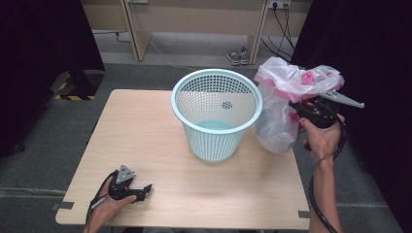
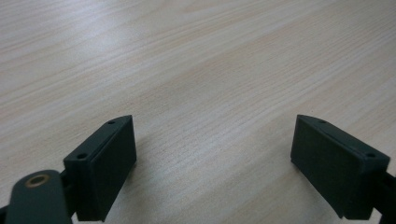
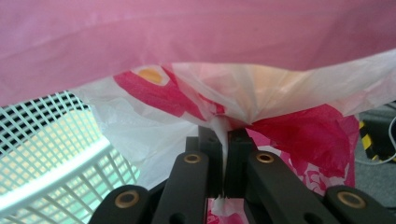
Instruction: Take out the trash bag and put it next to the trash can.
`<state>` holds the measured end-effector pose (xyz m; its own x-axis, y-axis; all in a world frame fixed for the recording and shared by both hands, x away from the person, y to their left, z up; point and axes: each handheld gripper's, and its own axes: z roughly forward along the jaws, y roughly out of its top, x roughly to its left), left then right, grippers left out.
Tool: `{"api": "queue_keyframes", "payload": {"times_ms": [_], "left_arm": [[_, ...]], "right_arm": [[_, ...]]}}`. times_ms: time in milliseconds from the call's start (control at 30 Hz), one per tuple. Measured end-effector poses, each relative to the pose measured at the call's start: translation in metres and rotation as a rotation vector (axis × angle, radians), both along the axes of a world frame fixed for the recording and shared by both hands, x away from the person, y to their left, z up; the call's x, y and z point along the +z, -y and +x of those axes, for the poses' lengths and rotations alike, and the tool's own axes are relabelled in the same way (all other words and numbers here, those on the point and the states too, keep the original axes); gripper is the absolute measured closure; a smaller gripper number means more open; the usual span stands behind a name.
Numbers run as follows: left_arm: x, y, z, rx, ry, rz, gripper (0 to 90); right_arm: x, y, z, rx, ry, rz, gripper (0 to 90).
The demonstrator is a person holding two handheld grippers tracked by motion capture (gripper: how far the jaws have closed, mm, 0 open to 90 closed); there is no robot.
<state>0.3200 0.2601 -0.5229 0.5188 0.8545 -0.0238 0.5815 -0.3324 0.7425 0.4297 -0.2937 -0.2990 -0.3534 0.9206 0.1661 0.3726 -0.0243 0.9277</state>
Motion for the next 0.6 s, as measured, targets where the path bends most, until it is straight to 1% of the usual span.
{"api": "queue_keyframes", "payload": {"times_ms": [133, 267, 367, 500, 600], "left_arm": [[0.000, 0.000, 0.000, 0.000, 0.000, 0.000, 13.2], [0.000, 0.000, 0.000, 0.002, 0.001, 0.000, 13.1], [0.000, 0.000, 0.000, 0.005, 0.001, -0.001, 13.1], [0.000, 0.000, -0.001, 0.009, 0.002, -0.001, 13.1], [0.000, 0.000, -0.001, 0.010, 0.001, -0.001, 13.1]], "right_arm": [[-0.015, -0.010, 0.004, 0.012, -0.032, -0.015, 89.2], [-0.031, -0.018, 0.008, 0.021, -0.065, -0.055, 89.1], [-0.042, -0.020, 0.009, 0.028, -0.086, -0.074, 88.8], [-0.051, -0.021, 0.009, 0.032, -0.106, -0.071, 86.9], [-0.055, -0.022, 0.007, 0.029, -0.112, -0.083, 81.4]]}}
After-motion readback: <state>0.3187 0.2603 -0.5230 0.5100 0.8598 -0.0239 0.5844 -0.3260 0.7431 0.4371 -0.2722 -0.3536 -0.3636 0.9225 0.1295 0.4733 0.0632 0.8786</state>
